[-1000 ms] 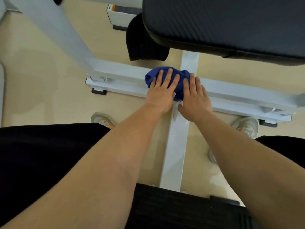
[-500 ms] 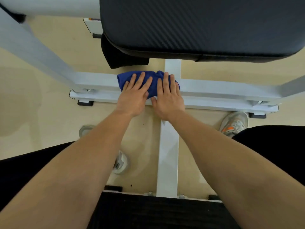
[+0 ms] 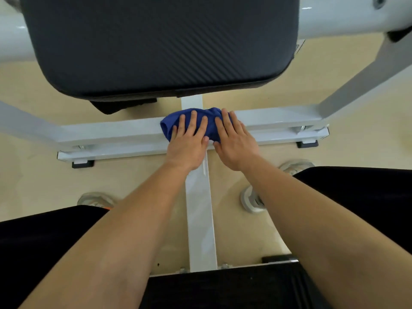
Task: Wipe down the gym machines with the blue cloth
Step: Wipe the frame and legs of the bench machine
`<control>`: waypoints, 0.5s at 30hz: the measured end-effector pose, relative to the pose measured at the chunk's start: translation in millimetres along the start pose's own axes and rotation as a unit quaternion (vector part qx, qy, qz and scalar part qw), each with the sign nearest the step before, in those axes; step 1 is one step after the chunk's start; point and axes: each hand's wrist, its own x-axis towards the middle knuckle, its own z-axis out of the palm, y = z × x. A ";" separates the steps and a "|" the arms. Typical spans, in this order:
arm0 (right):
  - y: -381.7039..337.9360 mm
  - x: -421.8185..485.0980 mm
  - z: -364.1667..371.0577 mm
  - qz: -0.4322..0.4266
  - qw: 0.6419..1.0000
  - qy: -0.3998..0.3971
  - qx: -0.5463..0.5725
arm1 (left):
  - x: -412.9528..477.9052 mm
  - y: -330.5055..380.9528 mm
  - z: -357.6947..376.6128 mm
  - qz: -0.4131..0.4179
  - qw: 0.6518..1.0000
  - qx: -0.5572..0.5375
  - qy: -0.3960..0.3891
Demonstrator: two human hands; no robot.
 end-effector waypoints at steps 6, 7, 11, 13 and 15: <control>67.0 -20.4 -5.7 0.047 0.999 -0.001 -0.006 | 25.3 68.8 -0.6 0.041 0.999 0.011 -0.008; 80.1 -24.7 -7.1 0.060 0.998 -0.001 -0.008 | 30.4 81.3 -1.4 0.058 0.998 0.012 -0.013; 101.3 -35.1 -11.5 0.122 0.992 -0.014 -0.010 | 41.8 106.8 -3.4 0.121 0.992 0.018 -0.033; 86.6 -30.0 -13.7 0.145 0.989 -0.003 -0.001 | 40.7 100.8 -5.0 0.124 0.992 0.008 -0.034; 67.6 -22.3 -13.7 0.139 0.990 0.015 0.007 | 35.4 88.6 -6.0 0.109 0.994 -0.007 -0.032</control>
